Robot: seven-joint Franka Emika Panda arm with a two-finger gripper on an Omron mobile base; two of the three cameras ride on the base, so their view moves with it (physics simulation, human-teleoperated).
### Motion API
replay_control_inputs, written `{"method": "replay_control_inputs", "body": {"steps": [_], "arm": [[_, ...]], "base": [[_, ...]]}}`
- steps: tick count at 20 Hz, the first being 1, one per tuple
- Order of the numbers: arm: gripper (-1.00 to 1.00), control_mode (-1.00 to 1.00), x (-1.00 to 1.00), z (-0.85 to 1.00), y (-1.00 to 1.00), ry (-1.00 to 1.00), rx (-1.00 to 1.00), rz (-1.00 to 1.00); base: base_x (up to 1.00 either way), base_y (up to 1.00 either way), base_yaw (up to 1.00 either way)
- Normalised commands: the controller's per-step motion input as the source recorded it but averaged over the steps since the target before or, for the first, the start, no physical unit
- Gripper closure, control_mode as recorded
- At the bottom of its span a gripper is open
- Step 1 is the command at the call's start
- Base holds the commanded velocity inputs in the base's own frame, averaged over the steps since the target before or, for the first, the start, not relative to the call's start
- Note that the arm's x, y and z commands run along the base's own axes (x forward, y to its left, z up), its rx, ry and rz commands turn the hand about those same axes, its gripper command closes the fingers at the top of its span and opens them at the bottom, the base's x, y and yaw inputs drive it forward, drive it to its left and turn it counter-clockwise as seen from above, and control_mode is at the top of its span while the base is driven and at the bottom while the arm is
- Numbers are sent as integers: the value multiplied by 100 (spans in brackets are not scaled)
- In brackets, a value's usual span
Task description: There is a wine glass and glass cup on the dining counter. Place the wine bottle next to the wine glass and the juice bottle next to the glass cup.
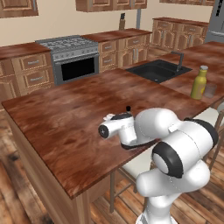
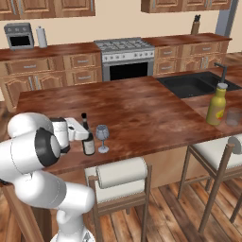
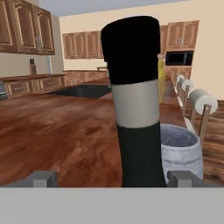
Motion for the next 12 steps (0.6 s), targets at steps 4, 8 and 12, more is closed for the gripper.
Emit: {"method": "replay_control_inputs", "body": {"steps": [4, 8, 12], "arm": [[-100, -100, -17, -12, -2, -8, 0, -8], [-100, -100, -15, -15, -5, -7, 0, -10], [-100, -100, -13, -18, 0, -8, 0, -12]], "base": [[0, 0, 0], [0, 0, 0], [0, 0, 0]]}}
